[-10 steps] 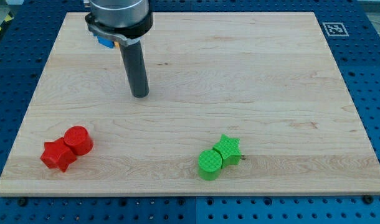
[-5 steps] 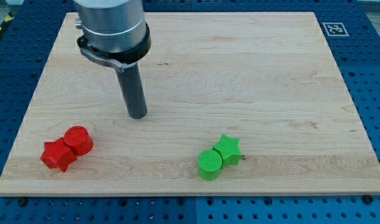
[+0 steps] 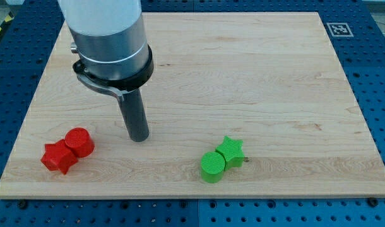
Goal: Place the arm to the bottom center
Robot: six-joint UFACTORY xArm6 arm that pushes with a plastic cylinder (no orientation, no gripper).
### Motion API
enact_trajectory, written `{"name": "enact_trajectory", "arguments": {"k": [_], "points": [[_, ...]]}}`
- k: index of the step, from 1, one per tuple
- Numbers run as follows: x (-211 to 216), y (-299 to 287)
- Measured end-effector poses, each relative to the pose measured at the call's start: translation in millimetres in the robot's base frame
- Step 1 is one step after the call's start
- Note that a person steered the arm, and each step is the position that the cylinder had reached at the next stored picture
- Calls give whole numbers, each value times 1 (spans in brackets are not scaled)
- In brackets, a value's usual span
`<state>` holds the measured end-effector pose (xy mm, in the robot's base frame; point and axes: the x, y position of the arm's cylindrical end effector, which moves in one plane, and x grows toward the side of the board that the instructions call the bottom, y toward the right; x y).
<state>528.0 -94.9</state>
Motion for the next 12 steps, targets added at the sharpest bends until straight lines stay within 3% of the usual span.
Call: {"name": "enact_trajectory", "arguments": {"k": [6, 10, 12], "points": [[28, 6], [45, 54], [89, 70]]}}
